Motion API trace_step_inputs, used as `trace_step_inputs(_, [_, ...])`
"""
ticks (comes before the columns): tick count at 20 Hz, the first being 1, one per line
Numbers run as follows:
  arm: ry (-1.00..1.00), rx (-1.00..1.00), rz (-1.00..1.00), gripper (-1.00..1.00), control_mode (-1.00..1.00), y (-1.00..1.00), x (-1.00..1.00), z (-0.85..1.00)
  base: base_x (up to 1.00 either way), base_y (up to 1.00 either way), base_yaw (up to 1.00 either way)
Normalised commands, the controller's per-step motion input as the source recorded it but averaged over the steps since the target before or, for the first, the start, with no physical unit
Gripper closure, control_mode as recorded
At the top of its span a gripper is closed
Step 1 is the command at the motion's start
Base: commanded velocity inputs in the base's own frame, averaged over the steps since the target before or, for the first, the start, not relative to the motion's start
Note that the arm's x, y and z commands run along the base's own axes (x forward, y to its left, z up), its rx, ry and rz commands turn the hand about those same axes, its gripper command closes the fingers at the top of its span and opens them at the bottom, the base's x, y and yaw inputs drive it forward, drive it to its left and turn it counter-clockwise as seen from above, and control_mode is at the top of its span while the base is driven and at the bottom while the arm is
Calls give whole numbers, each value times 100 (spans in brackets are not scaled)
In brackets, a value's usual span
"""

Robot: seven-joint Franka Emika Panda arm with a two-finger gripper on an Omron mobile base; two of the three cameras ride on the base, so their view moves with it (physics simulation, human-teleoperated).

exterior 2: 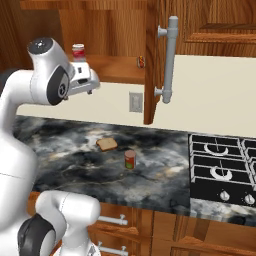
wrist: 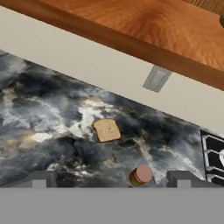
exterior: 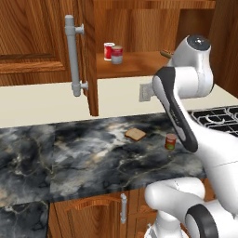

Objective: Pick the cans from the counter and place them in their designated side in the cabinet.

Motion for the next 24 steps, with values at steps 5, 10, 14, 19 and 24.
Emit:
trace_step_inputs(5, [14, 0, -20, -100, -100, -35, 0, -20, 0, 0, 0])
trace_step_inputs(10, [25, 0, -10, -100, -100, -37, 0, -19, 0, 0, 0])
trace_step_inputs(14, [22, 0, -1, -100, -100, -26, 0, -30, 0, 0, 0])
trace_step_inputs(19, [12, 0, -3, -100, -100, -17, 0, -42, 0, 0, 0])
trace_step_inputs(24, [8, 0, -3, -100, -100, -20, -2, -44, 0, 0, 0])
